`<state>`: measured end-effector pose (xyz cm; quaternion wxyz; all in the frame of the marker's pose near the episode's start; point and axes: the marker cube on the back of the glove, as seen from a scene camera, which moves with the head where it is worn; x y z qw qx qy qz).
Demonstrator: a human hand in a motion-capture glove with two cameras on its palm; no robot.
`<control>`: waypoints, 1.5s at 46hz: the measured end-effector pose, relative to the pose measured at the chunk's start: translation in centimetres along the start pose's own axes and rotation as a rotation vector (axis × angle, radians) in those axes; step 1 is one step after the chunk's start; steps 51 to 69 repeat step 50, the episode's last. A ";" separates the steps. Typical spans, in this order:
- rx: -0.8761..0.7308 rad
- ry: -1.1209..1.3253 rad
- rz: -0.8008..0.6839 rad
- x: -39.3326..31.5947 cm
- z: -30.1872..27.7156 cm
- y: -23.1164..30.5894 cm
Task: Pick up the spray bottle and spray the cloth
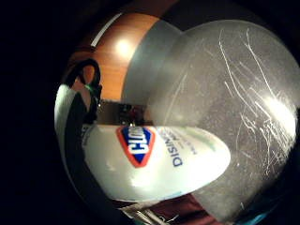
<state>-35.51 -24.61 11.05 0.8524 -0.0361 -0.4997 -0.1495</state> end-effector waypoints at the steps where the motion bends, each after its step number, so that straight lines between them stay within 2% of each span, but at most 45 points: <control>1: -0.011 0.010 0.004 0.3 0.0 0.2; 10: -0.080 0.057 0.023 1.9 0.9 0.2; 20: -0.230 0.094 -0.021 0.9 -1.6 2.6; 34: -0.164 0.115 -0.029 -0.3 -8.3 6.1; 50: -0.133 0.189 -0.048 -2.2 -11.1 7.7; 69: -0.133 0.189 -0.048 -2.2 -11.1 7.7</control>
